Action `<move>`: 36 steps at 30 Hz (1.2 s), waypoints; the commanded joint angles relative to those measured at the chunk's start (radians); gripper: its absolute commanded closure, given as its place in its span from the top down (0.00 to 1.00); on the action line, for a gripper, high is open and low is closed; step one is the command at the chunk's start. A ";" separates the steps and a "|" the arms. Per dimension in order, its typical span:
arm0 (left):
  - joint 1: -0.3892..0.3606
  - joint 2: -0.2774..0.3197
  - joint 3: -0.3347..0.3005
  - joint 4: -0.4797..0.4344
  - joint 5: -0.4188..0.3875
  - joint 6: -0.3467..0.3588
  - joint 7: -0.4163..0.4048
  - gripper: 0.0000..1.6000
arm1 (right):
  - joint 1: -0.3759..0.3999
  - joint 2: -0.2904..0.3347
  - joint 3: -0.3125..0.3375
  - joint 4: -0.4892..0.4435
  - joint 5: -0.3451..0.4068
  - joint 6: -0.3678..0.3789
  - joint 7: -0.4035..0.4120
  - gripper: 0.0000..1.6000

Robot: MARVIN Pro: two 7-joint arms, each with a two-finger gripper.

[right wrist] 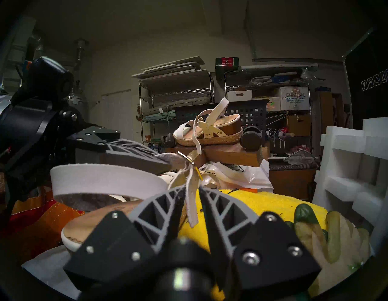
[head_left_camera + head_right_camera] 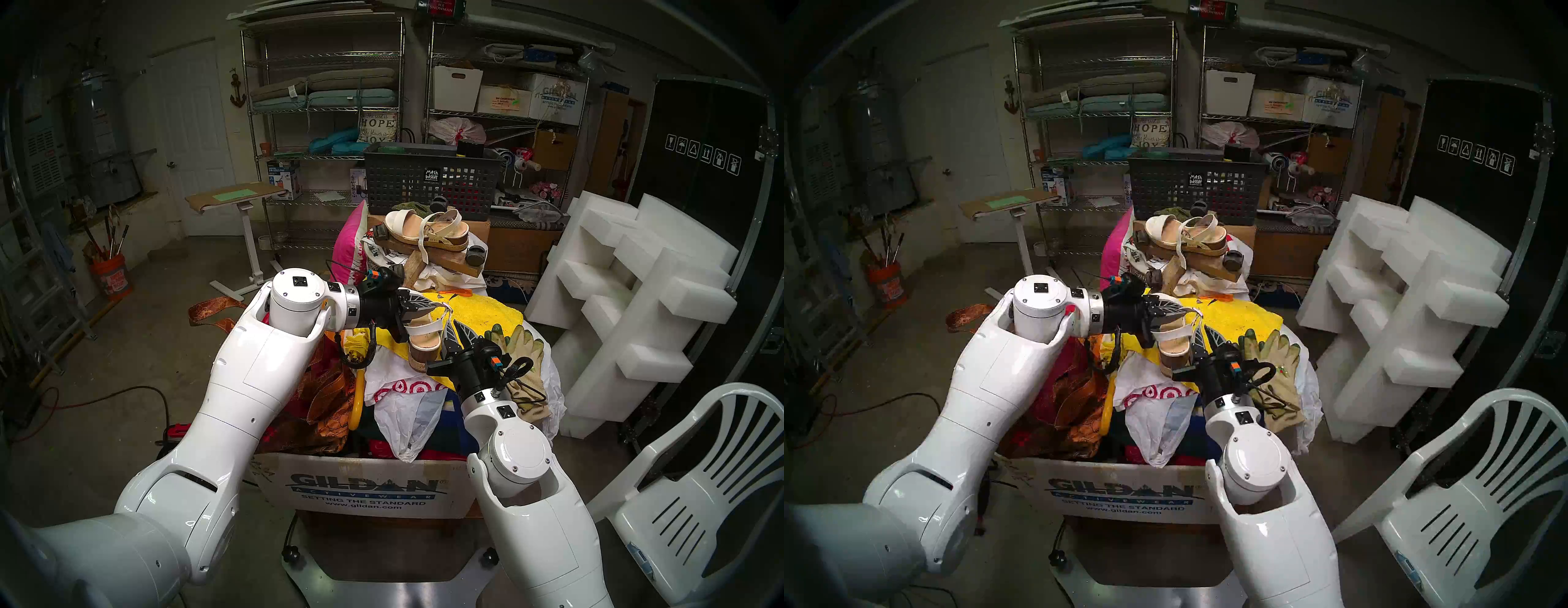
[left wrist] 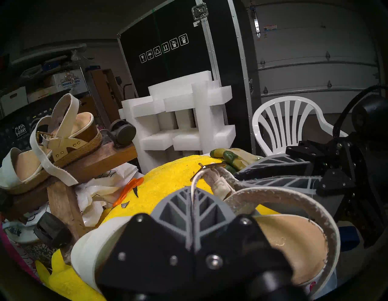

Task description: Unbuckle a shoe

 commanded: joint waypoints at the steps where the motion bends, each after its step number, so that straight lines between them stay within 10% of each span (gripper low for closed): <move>1: -0.007 0.008 -0.004 -0.029 -0.009 0.009 -0.020 0.00 | 0.029 -0.015 -0.007 -0.012 -0.003 -0.009 -0.005 0.50; 9: 0.002 0.009 -0.012 -0.036 -0.011 0.007 -0.032 0.00 | 0.035 -0.022 -0.019 -0.003 -0.013 -0.006 -0.015 0.47; 16: 0.007 0.016 -0.019 -0.037 -0.009 0.006 -0.041 0.00 | 0.025 -0.020 -0.028 -0.008 -0.040 -0.017 -0.033 0.00; 36: 0.017 0.019 -0.001 -0.058 -0.001 0.024 -0.076 0.00 | 0.072 0.034 -0.031 -0.024 -0.080 0.001 0.022 0.00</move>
